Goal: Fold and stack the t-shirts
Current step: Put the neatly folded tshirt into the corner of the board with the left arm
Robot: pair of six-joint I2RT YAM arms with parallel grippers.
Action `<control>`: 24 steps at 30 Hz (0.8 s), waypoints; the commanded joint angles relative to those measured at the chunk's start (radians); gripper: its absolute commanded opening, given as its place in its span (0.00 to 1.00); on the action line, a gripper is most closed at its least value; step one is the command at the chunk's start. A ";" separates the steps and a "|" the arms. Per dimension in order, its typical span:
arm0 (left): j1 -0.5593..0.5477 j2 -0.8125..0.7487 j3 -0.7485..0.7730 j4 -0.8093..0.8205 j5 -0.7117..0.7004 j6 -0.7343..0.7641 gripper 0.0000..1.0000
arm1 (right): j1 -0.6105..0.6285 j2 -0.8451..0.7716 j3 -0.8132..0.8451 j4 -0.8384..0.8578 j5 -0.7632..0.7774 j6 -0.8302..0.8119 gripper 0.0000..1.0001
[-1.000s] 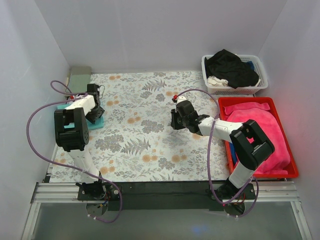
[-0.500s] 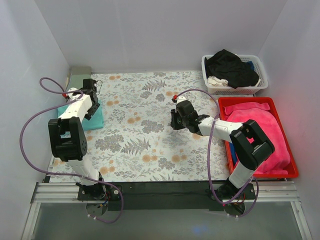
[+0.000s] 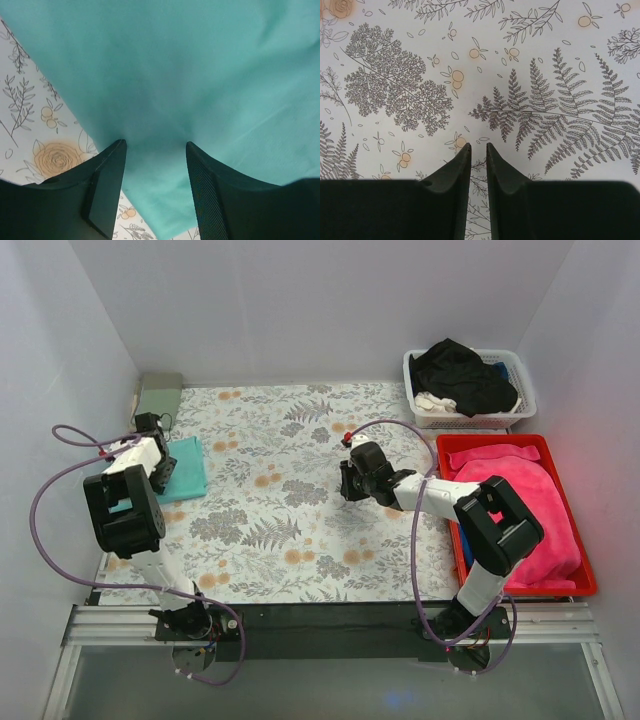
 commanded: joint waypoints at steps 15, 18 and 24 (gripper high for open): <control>0.099 0.230 0.183 0.065 0.154 0.123 0.50 | 0.006 0.088 0.099 0.017 -0.026 -0.003 0.24; 0.098 0.254 0.203 0.062 0.166 0.137 0.49 | 0.006 0.098 0.102 0.017 -0.024 -0.003 0.24; 0.096 0.235 0.193 0.074 0.186 0.146 0.49 | 0.006 0.108 0.105 0.013 -0.029 -0.001 0.24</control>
